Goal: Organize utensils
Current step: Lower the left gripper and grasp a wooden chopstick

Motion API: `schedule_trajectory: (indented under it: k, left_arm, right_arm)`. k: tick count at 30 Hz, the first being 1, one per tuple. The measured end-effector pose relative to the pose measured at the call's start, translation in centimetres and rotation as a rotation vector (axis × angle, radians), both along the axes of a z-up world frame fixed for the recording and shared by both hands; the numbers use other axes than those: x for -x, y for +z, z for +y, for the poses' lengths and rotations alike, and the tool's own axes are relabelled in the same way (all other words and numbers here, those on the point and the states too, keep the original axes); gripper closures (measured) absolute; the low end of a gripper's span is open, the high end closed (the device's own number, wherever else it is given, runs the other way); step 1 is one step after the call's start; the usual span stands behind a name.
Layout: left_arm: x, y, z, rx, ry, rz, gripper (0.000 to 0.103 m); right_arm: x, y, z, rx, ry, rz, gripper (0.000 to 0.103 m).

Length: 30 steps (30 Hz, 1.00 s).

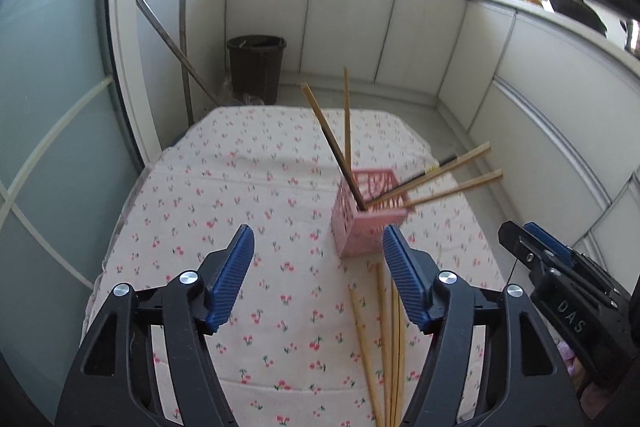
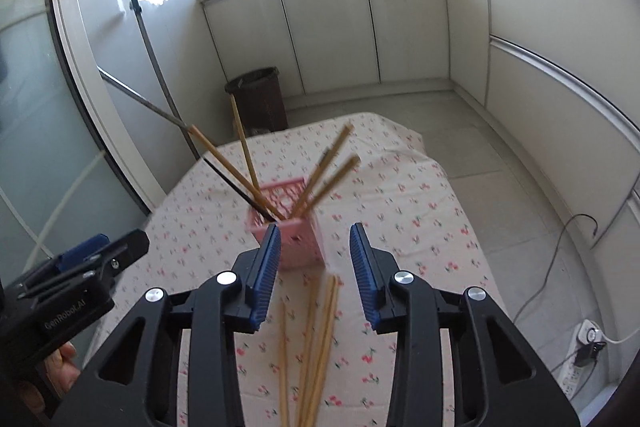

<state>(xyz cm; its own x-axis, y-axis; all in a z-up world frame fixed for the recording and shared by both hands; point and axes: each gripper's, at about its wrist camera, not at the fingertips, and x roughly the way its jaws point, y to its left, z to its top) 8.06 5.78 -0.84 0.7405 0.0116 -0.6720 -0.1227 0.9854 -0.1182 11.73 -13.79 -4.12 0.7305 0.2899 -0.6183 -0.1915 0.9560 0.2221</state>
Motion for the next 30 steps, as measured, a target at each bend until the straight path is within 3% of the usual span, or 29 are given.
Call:
schedule_trajectory:
  k: [2, 12, 16, 18, 23, 30]
  left_arm:
    - [0.3, -0.7, -0.4, -0.013, -0.007, 0.011, 0.033]
    - [0.8, -3.4, -0.8, -0.009, -0.004, 0.091, 0.018]
    - [0.6, -4.3, -0.7, 0.0, 0.006, 0.131, 0.012]
    - [0.4, -4.8, -0.7, -0.002, 0.006, 0.154, 0.01]
    - [-0.2, -6.3, -0.8, -0.002, -0.001, 0.216, 0.007]
    - [-2.1, -10.2, 0.0, 0.031, -0.003, 0.381, 0.007]
  right_arm:
    - [0.4, -0.8, -0.3, 0.008, -0.005, 0.014, 0.051]
    - [1.3, -3.7, -1.4, 0.046, -0.049, 0.096, 0.036]
    - [1.1, -4.5, -2.0, 0.051, -0.075, 0.136, 0.026]
    - [0.9, -5.1, -2.4, 0.049, -0.087, 0.161, 0.014]
    - [0.0, -7.2, -3.1, 0.067, -0.107, 0.273, 0.008]
    - [-1.4, -11.4, -4.9, 0.041, -0.171, 0.496, 0.007]
